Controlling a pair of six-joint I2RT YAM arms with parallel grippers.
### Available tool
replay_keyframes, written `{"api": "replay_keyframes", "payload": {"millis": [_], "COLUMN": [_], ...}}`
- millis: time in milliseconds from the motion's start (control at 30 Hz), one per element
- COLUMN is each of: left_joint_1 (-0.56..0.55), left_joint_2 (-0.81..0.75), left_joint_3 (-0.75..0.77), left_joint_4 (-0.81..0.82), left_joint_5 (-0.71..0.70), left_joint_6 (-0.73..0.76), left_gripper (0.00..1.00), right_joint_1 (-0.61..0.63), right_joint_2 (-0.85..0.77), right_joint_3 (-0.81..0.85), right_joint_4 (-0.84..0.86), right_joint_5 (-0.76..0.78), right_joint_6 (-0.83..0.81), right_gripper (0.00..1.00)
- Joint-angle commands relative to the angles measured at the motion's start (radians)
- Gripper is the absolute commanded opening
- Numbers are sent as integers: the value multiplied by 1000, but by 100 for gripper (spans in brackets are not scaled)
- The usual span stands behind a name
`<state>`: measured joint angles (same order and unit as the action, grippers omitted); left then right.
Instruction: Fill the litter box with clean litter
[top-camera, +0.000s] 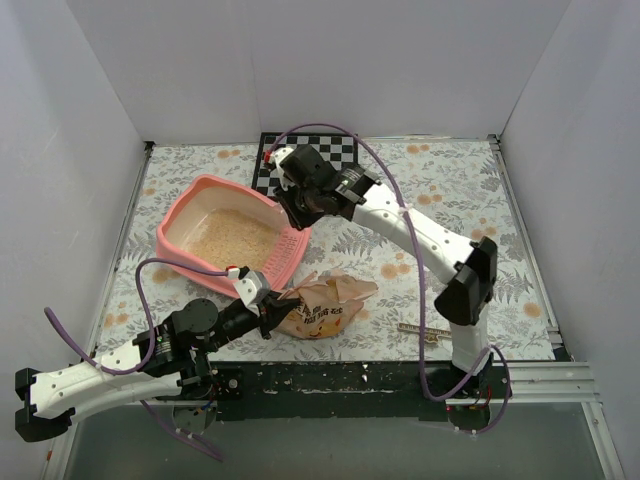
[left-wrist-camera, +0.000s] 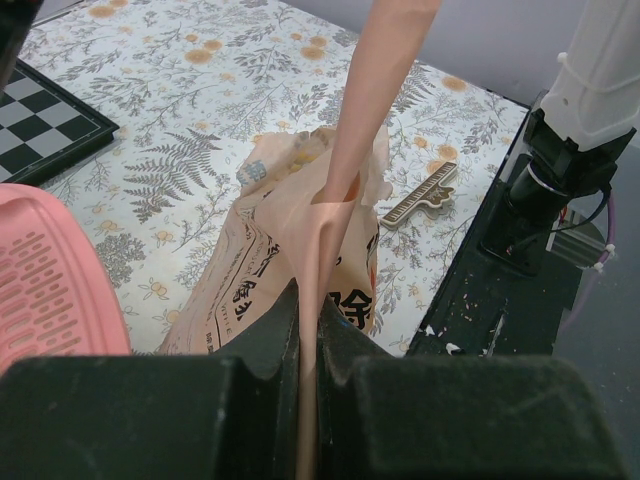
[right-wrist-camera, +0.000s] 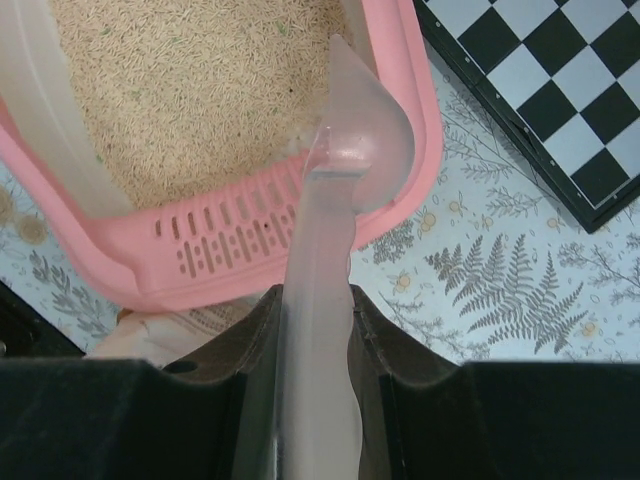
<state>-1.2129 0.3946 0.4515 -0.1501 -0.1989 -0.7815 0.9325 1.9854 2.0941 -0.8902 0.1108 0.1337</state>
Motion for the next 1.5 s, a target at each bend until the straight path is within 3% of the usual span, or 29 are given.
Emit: {"api": "replay_keyframes", "payload": {"millis": [0,233,467,700,1033,1467], "left_joint_1": [0,0,0,0,1,0], "left_joint_2": [-13,4,-3,1,26,15], "left_joint_3": [50,52,35,29,35,36], "left_joint_4": [107,106,124,122,104,107], "left_joint_5": [0,38,62,20,-13,32], "left_joint_6": [7,21,42,54,60,64], "left_gripper": [0,0,0,0,0,0], "right_joint_1": [6,6,6,6,6,6], "right_joint_2": [-265,-632,-855,-990,-1021,-907], "right_joint_3": [-81,-324,-371,-485,-546,-629], "right_joint_4": [7,-113,-364,-415,-380,-263], "right_joint_5": [96,99,83,-135,-207,-258], "right_joint_6": [-4,142,270,303,302,293], "right_gripper": [1,1,1,1,1,1]}}
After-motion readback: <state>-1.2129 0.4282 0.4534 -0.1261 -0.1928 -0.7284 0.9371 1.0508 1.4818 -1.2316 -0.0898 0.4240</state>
